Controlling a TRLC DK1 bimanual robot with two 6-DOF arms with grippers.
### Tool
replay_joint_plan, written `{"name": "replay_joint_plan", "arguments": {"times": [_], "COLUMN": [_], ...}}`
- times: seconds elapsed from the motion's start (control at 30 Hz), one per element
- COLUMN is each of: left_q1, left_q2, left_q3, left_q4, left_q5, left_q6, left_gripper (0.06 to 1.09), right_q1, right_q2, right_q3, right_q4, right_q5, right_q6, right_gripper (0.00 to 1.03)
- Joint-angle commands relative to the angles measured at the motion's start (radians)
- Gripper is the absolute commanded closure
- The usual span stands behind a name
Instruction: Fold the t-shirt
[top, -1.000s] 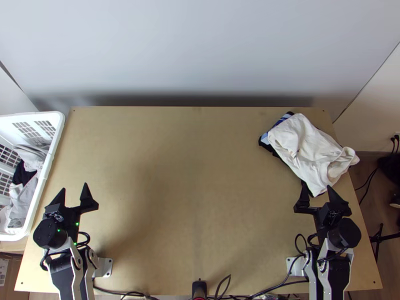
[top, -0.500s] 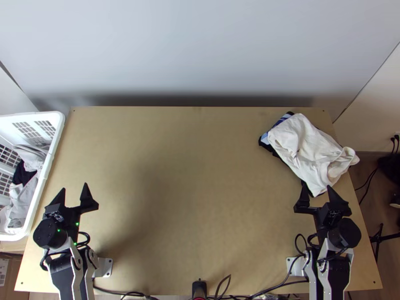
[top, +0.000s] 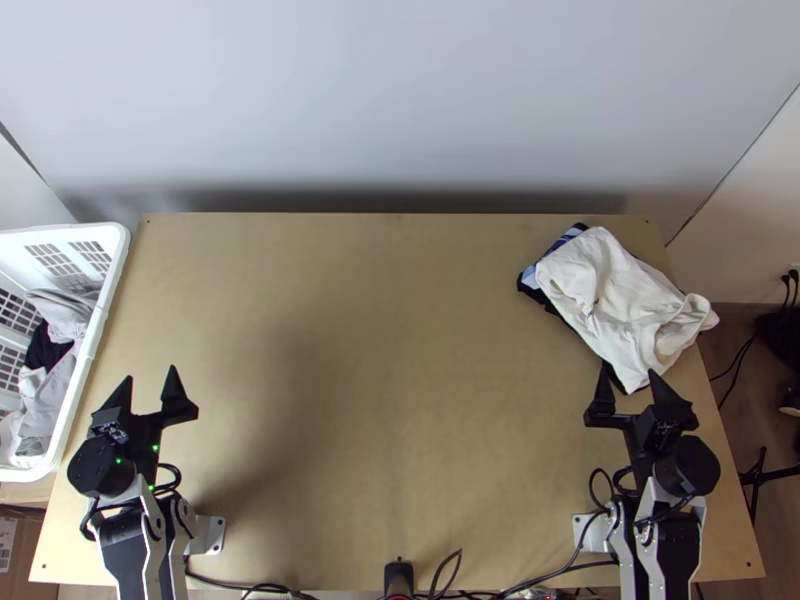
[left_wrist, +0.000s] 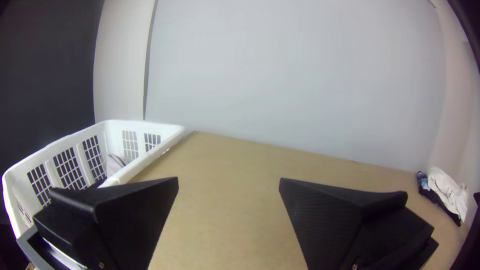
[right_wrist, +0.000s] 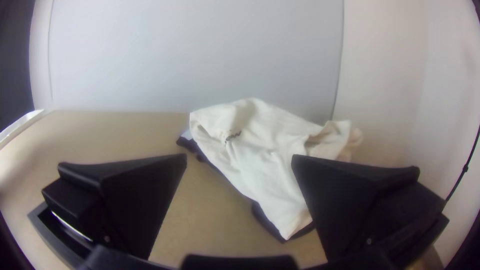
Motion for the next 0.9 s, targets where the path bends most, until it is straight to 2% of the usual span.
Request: {"name": "replay_joint_plan", "arguments": {"times": [0.0, 0.13, 0.2, 0.27, 0.4, 0.53, 0.87], "left_q1": [-0.014, -0.028, -0.015, 0.035, 0.207, 0.297, 0.482], "left_q2": [0.000, 0.055, 0.174, 0.355, 0.727, 1.026, 1.665], "left_q3": [0.025, 0.185, 0.294, 0.445, 0.803, 1.091, 1.507], "left_q4": [0.025, 0.010, 0.039, 0.053, -0.033, -0.162, -0.371], "left_q5": [-0.084, -0.107, -0.109, -0.113, -0.112, -0.112, -0.113], "left_q6": [0.052, 0.056, 0.055, 0.040, -0.042, -0.106, -0.125], "left_gripper": [0.10, 0.10, 0.10, 0.10, 0.10, 0.10, 0.10], "right_q1": [0.020, 0.022, 0.039, 0.063, 0.059, 0.057, 0.046], "right_q2": [0.000, 0.000, 0.000, 0.000, 0.000, 0.000, 0.000], "right_q3": [0.000, 0.000, 0.000, 0.000, 0.000, 0.000, 0.000], "right_q4": [0.000, 0.000, 0.000, 0.000, 0.000, 0.000, 0.000], "right_q5": [0.002, 0.002, 0.002, 0.002, 0.002, 0.002, 0.006], "right_q6": [0.006, 0.008, 0.058, 0.060, 0.060, 0.060, 0.058], "right_gripper": [0.05, 0.05, 0.05, 0.05, 0.05, 0.05, 0.05]}}
